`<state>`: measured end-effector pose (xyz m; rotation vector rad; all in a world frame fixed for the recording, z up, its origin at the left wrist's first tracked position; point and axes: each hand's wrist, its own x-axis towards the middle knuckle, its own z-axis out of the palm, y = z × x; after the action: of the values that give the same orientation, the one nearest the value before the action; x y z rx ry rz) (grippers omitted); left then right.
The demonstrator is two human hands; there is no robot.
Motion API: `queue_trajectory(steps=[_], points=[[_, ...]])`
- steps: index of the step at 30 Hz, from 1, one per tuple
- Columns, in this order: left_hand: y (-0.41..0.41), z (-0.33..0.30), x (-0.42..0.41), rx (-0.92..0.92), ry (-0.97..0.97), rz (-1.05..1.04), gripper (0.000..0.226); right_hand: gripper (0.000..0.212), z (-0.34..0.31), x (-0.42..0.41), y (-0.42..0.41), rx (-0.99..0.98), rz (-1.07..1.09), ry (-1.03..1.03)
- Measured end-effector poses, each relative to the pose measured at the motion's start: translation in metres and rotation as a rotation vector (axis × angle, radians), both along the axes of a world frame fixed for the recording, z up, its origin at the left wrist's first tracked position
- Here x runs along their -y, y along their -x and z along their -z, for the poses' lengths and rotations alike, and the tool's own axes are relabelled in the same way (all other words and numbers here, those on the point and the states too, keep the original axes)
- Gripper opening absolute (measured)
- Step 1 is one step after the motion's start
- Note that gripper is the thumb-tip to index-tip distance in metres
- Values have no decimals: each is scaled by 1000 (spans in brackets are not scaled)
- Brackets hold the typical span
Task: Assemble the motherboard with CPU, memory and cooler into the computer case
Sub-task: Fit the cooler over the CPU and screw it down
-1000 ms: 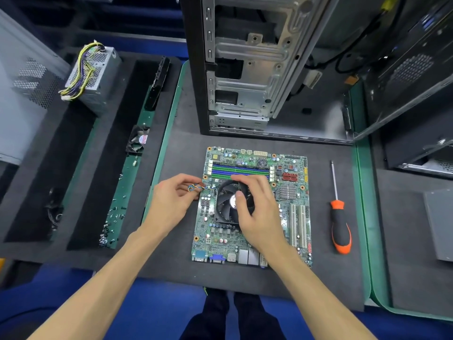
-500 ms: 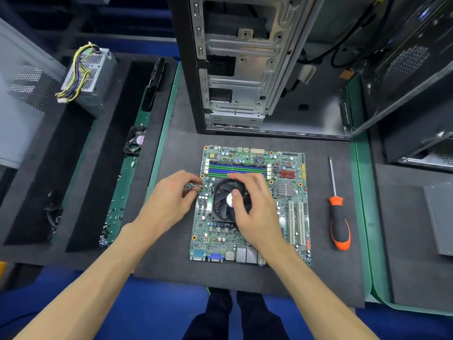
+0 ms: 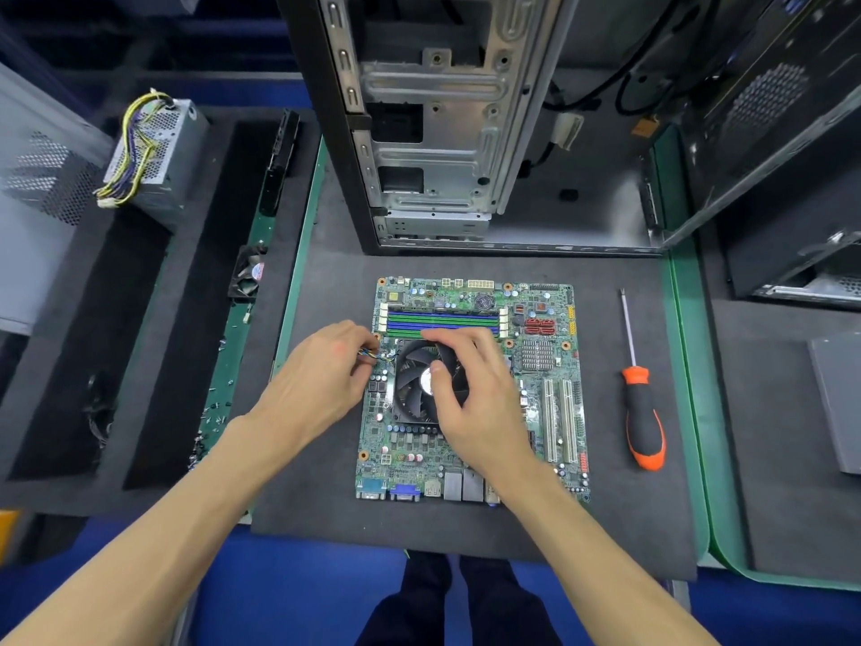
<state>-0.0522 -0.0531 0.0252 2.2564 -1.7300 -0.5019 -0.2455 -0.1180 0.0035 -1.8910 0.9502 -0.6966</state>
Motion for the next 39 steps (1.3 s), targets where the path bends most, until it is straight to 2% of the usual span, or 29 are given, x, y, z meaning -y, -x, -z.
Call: queue_trajectory(steps=[7, 14, 18, 24, 31, 39], points=[[-14, 2, 5, -312, -66, -189, 14, 32, 0, 0, 0, 1, 10, 0], [-15, 1, 4, -370, -55, -181, 15, 32, -1, -1, 0, -8, 12, -13], [-15, -2, -6, -512, -26, -259, 18, 32, -2, -1, 0, 11, 10, -23], [-6, -1, -6, -468, 39, -253, 20, 32, -1, 0, 0, 13, 24, -15], [-11, 6, -15, -683, 86, -409, 17, 32, -1, -1, -1, 18, 25, -14], [-15, 9, -10, -679, 56, -400, 22, 32, -2, -2, 0, 24, 27, -21]])
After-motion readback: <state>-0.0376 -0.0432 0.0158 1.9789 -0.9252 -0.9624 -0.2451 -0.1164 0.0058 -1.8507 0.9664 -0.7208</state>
